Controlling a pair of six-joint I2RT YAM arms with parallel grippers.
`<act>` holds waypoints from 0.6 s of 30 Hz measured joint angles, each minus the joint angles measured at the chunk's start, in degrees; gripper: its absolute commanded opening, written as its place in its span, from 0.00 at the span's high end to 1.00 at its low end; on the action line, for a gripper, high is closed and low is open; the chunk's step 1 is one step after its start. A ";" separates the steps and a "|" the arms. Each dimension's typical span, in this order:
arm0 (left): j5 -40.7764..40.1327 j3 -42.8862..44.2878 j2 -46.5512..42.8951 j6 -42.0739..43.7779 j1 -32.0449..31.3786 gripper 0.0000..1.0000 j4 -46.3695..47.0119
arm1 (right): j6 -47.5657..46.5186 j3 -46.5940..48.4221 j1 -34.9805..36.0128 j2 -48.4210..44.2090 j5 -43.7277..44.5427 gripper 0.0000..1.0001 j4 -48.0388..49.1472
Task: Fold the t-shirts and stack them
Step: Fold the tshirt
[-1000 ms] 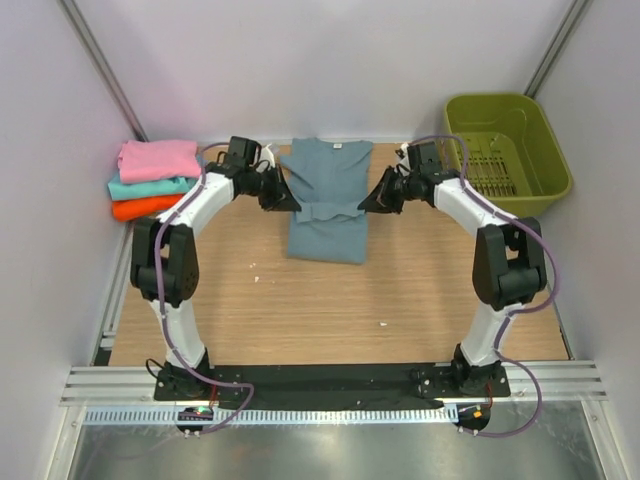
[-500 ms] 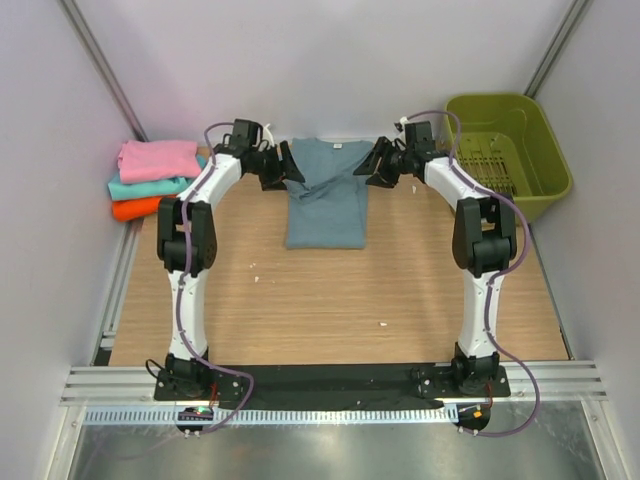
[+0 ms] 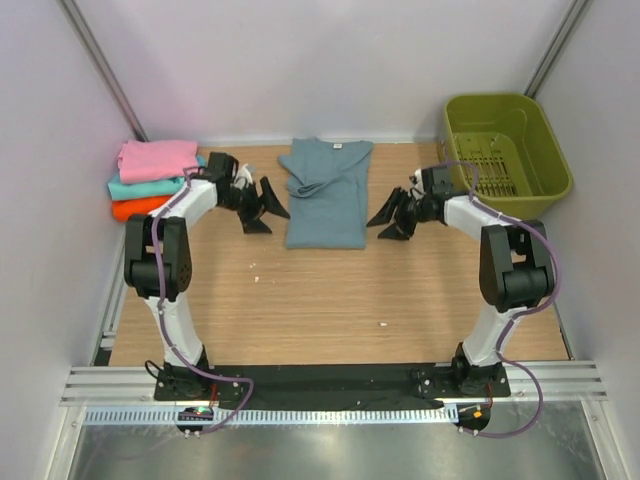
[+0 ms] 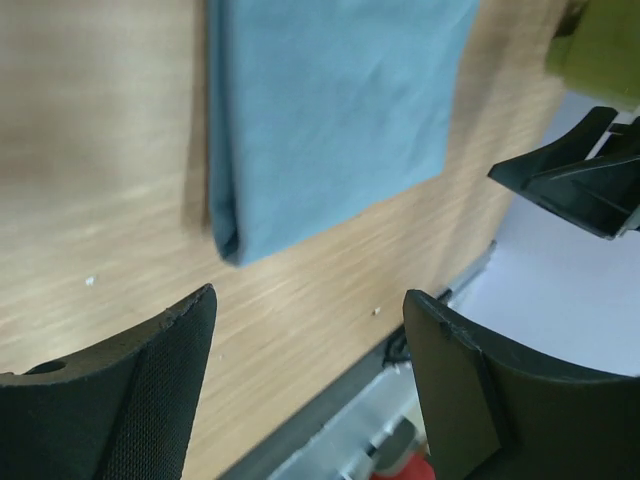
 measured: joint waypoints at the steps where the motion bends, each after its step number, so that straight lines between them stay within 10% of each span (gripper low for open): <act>1: 0.57 -1.97 0.13 -0.46 0.02 0.24 -0.07 | 0.63 -2.45 0.55 -0.15 -0.52 0.45 -0.02; 18: 4.81 -5.25 9.31 -7.63 -1.55 0.26 5.03 | 3.98 -8.92 4.07 5.55 -1.42 0.44 5.03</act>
